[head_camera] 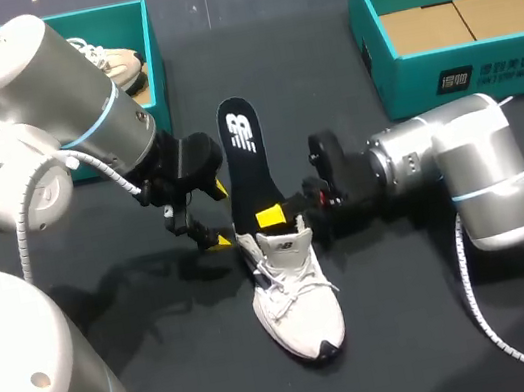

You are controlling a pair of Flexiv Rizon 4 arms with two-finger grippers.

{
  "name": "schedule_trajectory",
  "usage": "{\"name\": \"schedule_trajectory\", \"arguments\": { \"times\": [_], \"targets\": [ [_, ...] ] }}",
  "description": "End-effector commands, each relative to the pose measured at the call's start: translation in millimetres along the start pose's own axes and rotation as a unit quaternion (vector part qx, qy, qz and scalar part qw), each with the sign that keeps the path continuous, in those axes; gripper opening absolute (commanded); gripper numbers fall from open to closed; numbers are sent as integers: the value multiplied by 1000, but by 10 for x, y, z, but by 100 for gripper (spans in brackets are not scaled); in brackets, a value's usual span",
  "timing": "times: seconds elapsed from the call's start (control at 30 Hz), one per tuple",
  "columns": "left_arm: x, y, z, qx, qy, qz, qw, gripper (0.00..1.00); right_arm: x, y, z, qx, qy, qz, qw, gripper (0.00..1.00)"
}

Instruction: Take the shoe out of the shoebox, open the shoe tongue, remove and reinsert the insole, then place the shoe into the shoebox

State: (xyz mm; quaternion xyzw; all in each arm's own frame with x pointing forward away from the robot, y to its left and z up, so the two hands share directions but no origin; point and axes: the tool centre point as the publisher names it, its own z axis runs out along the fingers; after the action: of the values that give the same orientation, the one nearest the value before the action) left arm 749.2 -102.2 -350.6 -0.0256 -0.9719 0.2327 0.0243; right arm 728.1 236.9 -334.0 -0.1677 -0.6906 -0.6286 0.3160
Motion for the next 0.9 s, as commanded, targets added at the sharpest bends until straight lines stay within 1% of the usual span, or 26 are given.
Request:
{"name": "schedule_trajectory", "arguments": {
  "times": [0.03,0.23,0.33,0.4,0.43,0.5,0.63,0.9],
  "targets": [
    [5,1,6,-1,-1,0,1000,100,-22,10,6,3,2,0,1000,14],
    [5,1,6,-1,-1,0,1000,100,-19,33,2,6,1,-1,1000,16],
    [5,1,6,-1,-1,0,1000,100,-16,53,0,8,1,-2,1000,16],
    [5,1,6,-1,-1,0,1000,100,-14,69,-2,10,0,-4,1000,18],
    [5,1,6,-1,-1,0,1000,100,-12,77,-3,11,0,-5,1000,22],
    [5,1,6,-1,-1,0,1000,100,-10,94,-2,13,0,-6,1000,24],
    [5,1,6,-1,-1,0,1000,100,-11,136,-3,18,0,-7,1000,25],
    [5,1,6,-1,-1,0,1000,100,-33,236,-19,26,-2,-4,1000,25]
  ]
}}
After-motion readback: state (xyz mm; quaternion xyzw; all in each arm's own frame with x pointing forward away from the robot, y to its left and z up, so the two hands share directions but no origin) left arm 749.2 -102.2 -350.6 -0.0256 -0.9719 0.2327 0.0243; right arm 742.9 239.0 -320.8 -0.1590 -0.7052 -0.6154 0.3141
